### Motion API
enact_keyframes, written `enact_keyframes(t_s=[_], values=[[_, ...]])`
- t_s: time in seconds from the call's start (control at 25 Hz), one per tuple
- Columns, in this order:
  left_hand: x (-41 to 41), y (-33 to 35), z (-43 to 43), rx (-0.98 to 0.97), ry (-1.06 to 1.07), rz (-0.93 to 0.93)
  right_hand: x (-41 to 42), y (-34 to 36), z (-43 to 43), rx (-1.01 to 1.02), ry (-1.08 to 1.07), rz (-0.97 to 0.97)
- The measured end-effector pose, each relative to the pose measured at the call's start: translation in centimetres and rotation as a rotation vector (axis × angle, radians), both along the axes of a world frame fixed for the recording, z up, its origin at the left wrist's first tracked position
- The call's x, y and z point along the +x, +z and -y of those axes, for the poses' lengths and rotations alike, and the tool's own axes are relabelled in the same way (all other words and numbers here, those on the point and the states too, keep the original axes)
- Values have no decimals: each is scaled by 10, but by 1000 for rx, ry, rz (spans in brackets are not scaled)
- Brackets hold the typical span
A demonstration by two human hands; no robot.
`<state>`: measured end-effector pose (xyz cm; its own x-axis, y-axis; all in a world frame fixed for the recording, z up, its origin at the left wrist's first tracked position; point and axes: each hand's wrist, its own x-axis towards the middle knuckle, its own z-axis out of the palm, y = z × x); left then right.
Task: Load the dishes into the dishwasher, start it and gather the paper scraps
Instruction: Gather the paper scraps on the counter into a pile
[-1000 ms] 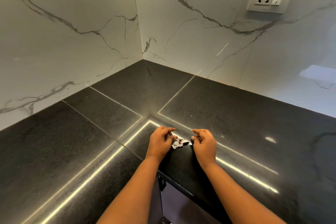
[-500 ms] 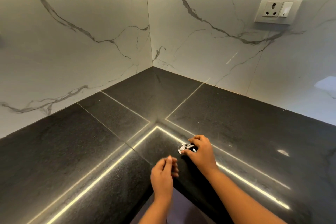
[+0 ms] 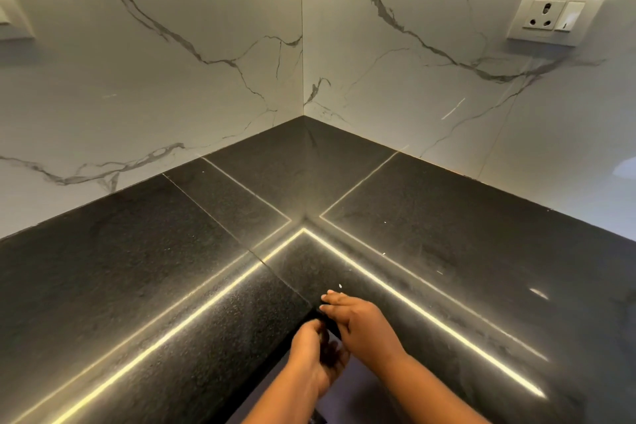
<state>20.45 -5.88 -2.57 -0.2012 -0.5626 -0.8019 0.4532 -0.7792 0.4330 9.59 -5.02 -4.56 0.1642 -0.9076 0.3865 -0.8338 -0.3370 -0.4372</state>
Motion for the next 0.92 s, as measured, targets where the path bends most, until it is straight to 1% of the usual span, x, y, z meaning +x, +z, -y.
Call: enact_keyframes(t_s=[0.04, 0.12, 0.2, 0.36, 0.56, 0.68, 0.84, 0.92], values=[[1, -5, -3, 36, 9, -84, 3, -2, -5, -24, -3, -18], [3, -8, -6, 29, 66, -227, 10, 0, -16, -59, -26, -38], [5, -7, -6, 15, 104, -301, 23, -1, -29, -76, -44, -46], [27, -11, -27, 43, 60, -297, 59, -20, -72, -8, -93, 4], [98, -21, -79, 117, 102, -301, 130, -29, -121, 6, -170, 98], [151, -26, -109, 116, 102, -234, 179, -27, -149, 56, -183, 176], [221, -36, -145, 137, 178, -195, 244, -29, -182, 159, -146, 167], [249, -45, -162, 147, 217, -177, 271, -37, -196, 259, -114, 173]])
